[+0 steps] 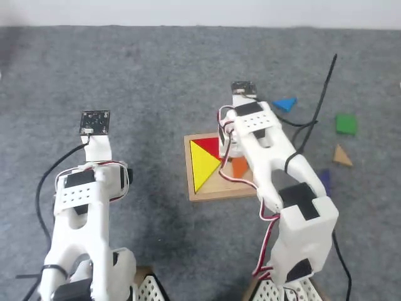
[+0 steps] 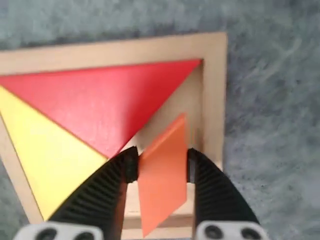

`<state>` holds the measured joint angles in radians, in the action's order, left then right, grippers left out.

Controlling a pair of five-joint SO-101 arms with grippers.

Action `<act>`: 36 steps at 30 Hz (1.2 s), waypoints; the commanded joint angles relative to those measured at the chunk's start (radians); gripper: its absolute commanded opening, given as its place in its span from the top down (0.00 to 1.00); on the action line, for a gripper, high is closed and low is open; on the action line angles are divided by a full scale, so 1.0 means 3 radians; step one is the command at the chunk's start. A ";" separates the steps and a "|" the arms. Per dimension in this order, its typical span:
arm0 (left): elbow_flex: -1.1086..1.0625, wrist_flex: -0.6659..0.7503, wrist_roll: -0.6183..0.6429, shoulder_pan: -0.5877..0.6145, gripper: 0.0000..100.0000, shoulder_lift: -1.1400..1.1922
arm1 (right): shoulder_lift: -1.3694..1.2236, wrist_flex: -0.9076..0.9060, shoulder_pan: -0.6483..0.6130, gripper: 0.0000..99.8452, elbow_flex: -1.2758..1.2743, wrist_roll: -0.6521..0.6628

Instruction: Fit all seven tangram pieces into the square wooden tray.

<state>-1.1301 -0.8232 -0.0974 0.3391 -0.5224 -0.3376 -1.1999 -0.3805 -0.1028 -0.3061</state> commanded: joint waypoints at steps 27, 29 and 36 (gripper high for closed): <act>0.0013 0.0051 -0.0015 -0.0010 0.80 -0.0092 | -0.0043 -0.0325 0.0105 0.69 0.0271 0.0496; 0.0013 0.0051 -0.0015 -0.0005 0.80 -0.0092 | -0.0146 -0.0253 0.0182 0.69 0.0271 0.0501; 0.0013 0.0051 -0.0015 -0.0005 0.80 -0.0092 | -0.0432 -0.0207 0.0243 0.69 0.0619 0.0501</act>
<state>-1.1301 -0.8232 -0.0974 0.3391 -0.5224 -0.4496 -1.2766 -0.3299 0.0199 -0.1680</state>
